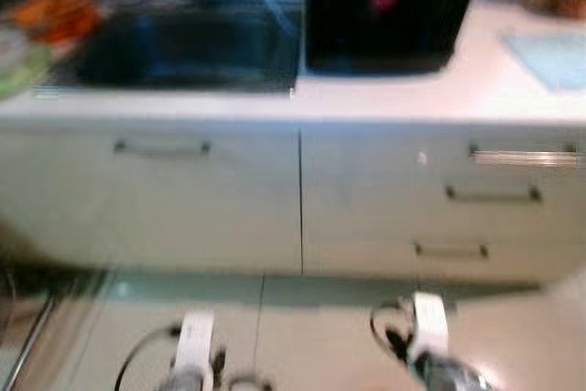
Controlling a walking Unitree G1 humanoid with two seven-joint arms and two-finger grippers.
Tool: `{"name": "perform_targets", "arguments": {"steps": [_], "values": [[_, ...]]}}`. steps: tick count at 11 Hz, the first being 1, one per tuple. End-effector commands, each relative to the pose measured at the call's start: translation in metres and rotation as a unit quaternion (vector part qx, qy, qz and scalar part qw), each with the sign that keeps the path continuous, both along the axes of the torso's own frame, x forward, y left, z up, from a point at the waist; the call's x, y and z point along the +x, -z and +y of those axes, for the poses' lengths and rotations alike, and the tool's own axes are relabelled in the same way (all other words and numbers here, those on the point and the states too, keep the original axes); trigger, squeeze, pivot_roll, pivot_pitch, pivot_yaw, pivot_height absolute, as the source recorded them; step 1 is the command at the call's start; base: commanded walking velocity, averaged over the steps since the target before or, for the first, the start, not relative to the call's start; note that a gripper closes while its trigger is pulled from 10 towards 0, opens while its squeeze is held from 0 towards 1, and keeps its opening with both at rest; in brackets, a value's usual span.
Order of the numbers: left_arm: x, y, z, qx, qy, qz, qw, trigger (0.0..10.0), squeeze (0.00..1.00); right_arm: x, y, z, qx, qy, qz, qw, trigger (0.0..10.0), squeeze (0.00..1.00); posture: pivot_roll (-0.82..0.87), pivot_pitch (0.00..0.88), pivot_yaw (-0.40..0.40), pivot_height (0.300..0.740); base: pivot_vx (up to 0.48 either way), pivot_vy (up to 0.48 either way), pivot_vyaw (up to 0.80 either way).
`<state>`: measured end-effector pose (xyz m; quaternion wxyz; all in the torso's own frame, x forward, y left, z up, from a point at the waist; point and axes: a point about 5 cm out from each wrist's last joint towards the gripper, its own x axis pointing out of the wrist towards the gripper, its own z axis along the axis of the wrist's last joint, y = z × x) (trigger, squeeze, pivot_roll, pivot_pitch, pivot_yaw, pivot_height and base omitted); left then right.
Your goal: Kitchen organization
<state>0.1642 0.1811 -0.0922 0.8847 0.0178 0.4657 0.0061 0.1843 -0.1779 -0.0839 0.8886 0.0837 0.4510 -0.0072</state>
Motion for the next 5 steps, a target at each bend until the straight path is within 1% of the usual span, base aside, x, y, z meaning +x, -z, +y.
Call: {"name": "perform_targets", "arguments": {"steps": [1,5], "values": [[0.0054,-0.0036,0.0098,0.01,-0.01,-0.01,1.0,10.0,0.0,0.0026,-0.0003,0.0093,0.012,-0.005,0.0,1.0,10.0,0.0,0.01,0.046,0.038,0.74,0.0,0.476,0.0],[0.0047,-0.0033,0.01,0.012,-0.009,-0.009,1.0,10.0,0.0,0.0023,-0.0002,0.0099,0.01,-0.013,0.001,1.0,10.0,0.0,0.01,0.037,0.037,0.74,0.0,0.476,0.0]]}}
